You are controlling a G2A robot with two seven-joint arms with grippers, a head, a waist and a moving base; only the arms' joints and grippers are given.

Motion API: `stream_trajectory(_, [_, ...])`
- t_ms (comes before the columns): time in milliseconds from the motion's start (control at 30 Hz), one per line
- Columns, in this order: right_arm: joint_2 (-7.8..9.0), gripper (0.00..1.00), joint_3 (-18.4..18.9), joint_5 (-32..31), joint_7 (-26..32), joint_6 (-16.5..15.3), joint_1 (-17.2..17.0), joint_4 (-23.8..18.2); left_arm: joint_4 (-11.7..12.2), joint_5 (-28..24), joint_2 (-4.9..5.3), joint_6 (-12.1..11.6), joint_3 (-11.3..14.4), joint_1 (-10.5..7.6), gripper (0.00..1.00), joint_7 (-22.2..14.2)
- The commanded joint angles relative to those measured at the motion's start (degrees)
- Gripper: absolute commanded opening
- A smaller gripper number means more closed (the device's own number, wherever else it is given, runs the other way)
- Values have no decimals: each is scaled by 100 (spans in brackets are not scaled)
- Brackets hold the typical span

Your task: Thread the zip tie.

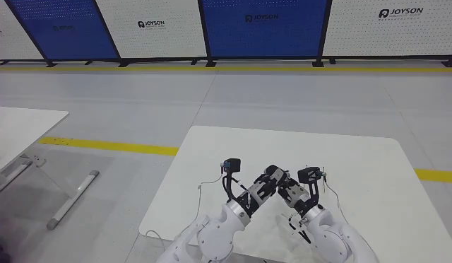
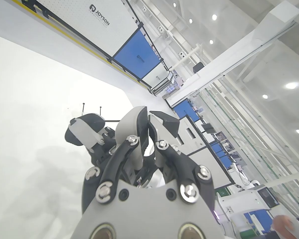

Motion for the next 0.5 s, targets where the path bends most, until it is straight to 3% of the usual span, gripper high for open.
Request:
stream_trajectory(0, [1,0,-2,-5,-3,11,3,-2,1,27,3,-6,0,5,0,-2])
stream_trajectory(200, [2,0,-7,6,-5,32,5,-10,21,35,4,9,-12,-1,0,32])
stream_trajectory(233, [2,19,-6,21,-1,27,3,-15,31,49,3,33,-14,-5,0,60])
stream_trajectory(300, [3,100,-2,76,-11,-17,-2,-25,75,41,-4,91,-8,-23,0,101])
stream_trajectory(467, [10,100,35,139,-95,-79,-29,-37,191,-105,-31,182,2,-100,0,238])
